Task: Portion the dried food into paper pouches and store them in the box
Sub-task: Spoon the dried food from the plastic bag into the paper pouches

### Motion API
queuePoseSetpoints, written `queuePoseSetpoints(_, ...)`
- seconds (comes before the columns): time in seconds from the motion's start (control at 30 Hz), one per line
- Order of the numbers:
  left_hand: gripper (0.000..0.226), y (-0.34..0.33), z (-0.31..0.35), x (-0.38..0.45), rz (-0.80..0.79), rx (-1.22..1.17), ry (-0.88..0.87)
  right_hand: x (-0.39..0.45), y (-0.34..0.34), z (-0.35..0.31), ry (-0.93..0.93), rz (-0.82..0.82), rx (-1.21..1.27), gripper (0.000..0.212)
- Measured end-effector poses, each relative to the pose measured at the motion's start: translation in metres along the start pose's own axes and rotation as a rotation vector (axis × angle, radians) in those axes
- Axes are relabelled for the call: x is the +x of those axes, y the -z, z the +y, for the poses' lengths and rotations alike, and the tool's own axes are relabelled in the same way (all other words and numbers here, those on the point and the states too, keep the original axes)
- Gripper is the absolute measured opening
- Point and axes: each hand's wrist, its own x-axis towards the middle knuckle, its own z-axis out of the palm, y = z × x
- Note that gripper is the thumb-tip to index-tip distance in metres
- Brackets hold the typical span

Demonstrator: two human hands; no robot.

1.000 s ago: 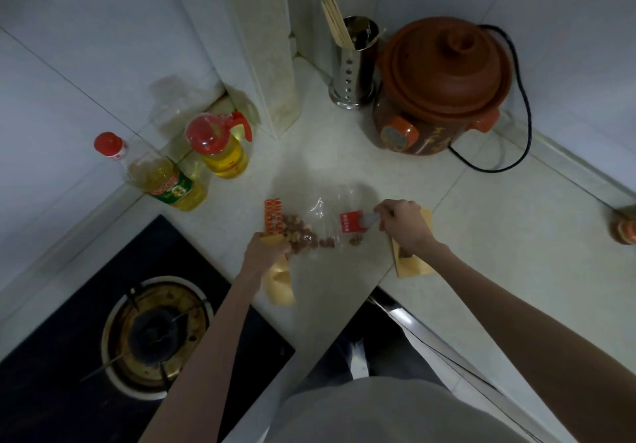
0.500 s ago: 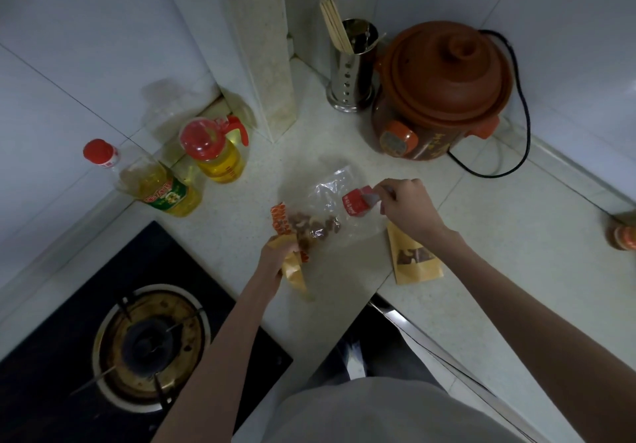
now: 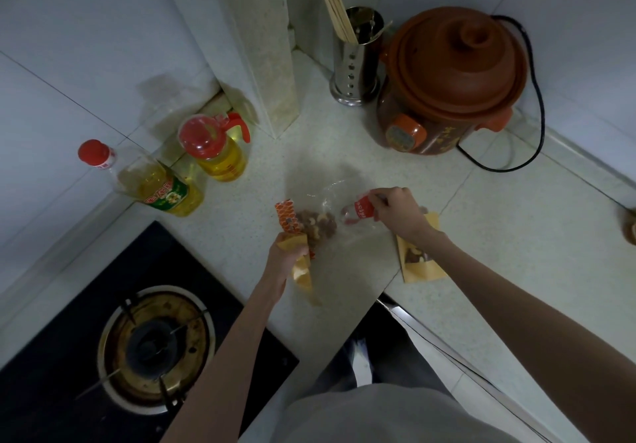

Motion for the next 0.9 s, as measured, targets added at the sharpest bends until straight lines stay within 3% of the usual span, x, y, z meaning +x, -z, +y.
queuePoseSetpoints(0.13, 0.029, 0.003, -0.003, 0.003, -0.021, 0.012, -0.022, 0.005, -0.017, 0.002, 0.013, -0.079, -0.036, 0.027)
queuePoseSetpoints(0.3, 0.035, 0.004, -0.002, 0.006, -0.054, 0.008, -0.042, 0.007, -0.036, 0.004, -0.032, -0.006, 0.000, 0.027)
queuePoseSetpoints(0.57, 0.047, 0.006, -0.005, 0.005, -0.120, -0.061, -0.103, 0.009, -0.049, -0.013, 0.044, 0.057, 0.073, 0.025)
queuePoseSetpoints(0.7, 0.043, 0.006, -0.005, 0.007, -0.136, -0.074, -0.097, 0.008, -0.059, -0.017, 0.042, 0.045, 0.088, 0.029)
queuePoseSetpoints(0.9, 0.036, 0.007, -0.006, 0.010, -0.148, -0.084, -0.095, 0.010, -0.074, -0.008, -0.162, 0.038, 0.311, 0.023)
